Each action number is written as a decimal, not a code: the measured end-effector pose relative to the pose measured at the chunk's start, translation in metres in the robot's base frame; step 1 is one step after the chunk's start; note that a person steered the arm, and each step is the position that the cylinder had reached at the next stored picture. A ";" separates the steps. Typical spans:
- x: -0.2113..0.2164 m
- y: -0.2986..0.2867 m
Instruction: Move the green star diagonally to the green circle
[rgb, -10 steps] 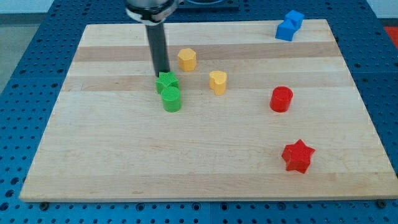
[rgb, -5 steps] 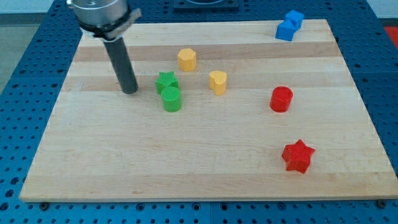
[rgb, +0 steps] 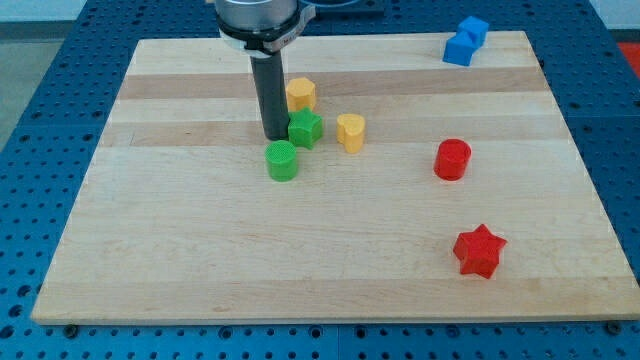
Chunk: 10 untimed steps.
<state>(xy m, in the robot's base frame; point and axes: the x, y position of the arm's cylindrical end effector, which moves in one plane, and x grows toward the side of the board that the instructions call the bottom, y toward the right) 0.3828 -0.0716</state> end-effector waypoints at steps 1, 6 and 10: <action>-0.018 0.007; 0.003 -0.026; 0.003 0.080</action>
<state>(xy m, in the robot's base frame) 0.3860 0.0079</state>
